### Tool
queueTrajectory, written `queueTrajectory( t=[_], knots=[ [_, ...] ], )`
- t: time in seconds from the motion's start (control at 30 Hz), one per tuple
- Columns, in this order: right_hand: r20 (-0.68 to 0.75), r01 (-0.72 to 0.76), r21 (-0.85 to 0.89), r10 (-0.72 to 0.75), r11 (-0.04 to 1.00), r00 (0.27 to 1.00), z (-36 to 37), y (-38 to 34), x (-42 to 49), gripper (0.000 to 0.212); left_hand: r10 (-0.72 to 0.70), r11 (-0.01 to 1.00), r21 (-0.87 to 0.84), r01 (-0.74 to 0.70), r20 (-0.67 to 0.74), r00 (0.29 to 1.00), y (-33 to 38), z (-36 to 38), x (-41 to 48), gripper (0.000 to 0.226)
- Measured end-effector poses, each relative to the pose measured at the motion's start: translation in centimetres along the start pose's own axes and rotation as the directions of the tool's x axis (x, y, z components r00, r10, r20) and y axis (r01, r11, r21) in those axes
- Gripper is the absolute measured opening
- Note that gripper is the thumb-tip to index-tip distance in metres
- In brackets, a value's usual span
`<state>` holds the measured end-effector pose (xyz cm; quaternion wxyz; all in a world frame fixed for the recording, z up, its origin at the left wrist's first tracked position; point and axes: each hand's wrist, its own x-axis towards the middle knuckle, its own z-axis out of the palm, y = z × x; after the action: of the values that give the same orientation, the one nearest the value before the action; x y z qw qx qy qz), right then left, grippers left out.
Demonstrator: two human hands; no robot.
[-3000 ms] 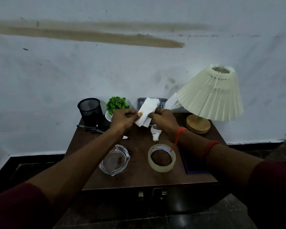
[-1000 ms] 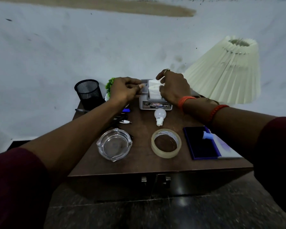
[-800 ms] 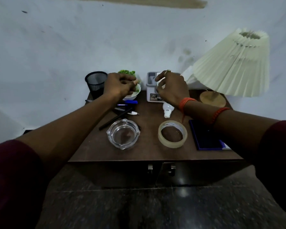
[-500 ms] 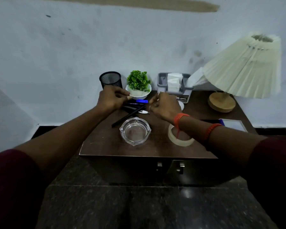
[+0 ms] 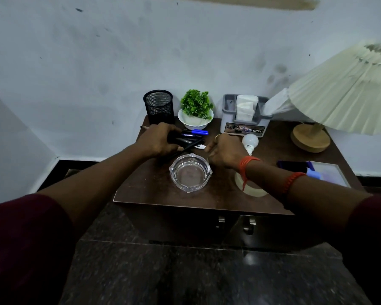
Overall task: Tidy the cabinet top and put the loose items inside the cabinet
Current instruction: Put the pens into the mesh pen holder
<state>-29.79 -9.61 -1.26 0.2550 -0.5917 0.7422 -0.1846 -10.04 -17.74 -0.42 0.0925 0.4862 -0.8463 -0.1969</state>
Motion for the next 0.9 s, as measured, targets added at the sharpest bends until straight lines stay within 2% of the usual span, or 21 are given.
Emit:
queueTrajectory(
  t=[0.13, 0.27, 0.43, 0.7, 0.77, 0.9],
  knots=[
    [0.042, 0.023, -0.01, -0.023, 1.0, 0.999, -0.1, 0.5, 0.1, 0.023, 0.017, 0.998, 0.054, -0.019, 0.032, 0.999, 0.1, 0.4, 0.6, 0.071],
    [0.077, 0.039, -0.021, -0.037, 0.999, 0.996, -0.4, 0.8, 0.0, 0.013, 0.042, 0.988, 0.144, -0.05, 0.062, 0.997, 0.3, 0.6, 0.7, 0.066],
    [0.095, 0.075, -0.069, -0.068, 0.995, 0.993, -0.5, 0.7, 0.2, 0.017, 0.061, 0.971, 0.227, -0.071, 0.05, 0.997, 0.5, 0.9, 0.8, 0.061],
    [-0.166, 0.143, -0.304, -0.2, 0.942, 0.966, 0.6, 0.8, 0.2, 0.015, 0.094, 0.972, 0.218, -0.089, -0.011, 0.996, -0.1, 1.7, 0.5, 0.04],
    [-0.217, 0.153, -0.318, -0.229, 0.936, 0.949, 0.7, 0.8, 0.3, 0.015, 0.101, 0.971, 0.22, -0.093, -0.026, 0.995, -0.3, 1.9, 0.4, 0.036],
    [-0.262, 0.119, -0.287, -0.197, 0.951, 0.945, 1.3, 0.8, 0.7, 0.008, 0.112, 0.969, 0.227, -0.098, -0.052, 0.992, -0.6, 2.0, 0.0, 0.033]
  ],
)
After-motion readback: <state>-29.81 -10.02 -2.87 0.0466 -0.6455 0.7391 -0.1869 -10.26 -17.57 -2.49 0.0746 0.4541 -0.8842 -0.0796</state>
